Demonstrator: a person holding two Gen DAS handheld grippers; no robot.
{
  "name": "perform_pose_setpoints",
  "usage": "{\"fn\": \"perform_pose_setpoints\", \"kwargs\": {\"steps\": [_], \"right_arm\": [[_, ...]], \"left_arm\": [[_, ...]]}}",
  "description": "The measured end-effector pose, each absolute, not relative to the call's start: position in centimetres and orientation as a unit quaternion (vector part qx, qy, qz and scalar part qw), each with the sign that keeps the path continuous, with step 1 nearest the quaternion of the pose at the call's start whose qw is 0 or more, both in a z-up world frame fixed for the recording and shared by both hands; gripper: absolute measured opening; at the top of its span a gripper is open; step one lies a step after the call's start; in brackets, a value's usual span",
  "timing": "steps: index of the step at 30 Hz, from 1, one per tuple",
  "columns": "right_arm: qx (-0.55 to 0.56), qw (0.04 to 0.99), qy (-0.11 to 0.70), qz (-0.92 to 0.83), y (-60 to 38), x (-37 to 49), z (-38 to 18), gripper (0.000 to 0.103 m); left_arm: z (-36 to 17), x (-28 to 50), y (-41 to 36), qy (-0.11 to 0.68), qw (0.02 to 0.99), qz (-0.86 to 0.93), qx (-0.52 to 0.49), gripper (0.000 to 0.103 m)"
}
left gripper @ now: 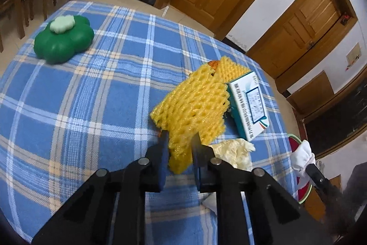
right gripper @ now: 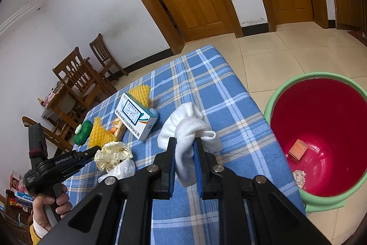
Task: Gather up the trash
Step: 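Carry the glove and foam net to the red basin and release both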
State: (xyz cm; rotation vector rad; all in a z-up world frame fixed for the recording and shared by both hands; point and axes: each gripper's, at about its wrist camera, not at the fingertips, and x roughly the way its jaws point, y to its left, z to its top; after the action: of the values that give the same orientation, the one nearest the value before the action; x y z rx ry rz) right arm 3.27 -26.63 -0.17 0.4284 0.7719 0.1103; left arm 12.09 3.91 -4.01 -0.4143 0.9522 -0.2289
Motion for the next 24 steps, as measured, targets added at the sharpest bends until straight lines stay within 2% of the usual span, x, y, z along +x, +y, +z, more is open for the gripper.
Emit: {"fn": "perform_pose_setpoints", "kwargs": {"steps": [11, 24], "right_arm": [[0.218, 0.911, 0.349, 0.035, -28.9, 1.6, 1.3, 0.016], [0.236, 0.913, 0.33, -0.032, -34.3, -0.9, 2.5, 0.016]], "left_arm": [[1.7, 9.8, 2.1, 0.402, 0.891, -0.136, -0.162, 0.017], [4.7, 9.3, -6.3, 0.402, 0.883, -0.221, -0.1, 0.017]]}}
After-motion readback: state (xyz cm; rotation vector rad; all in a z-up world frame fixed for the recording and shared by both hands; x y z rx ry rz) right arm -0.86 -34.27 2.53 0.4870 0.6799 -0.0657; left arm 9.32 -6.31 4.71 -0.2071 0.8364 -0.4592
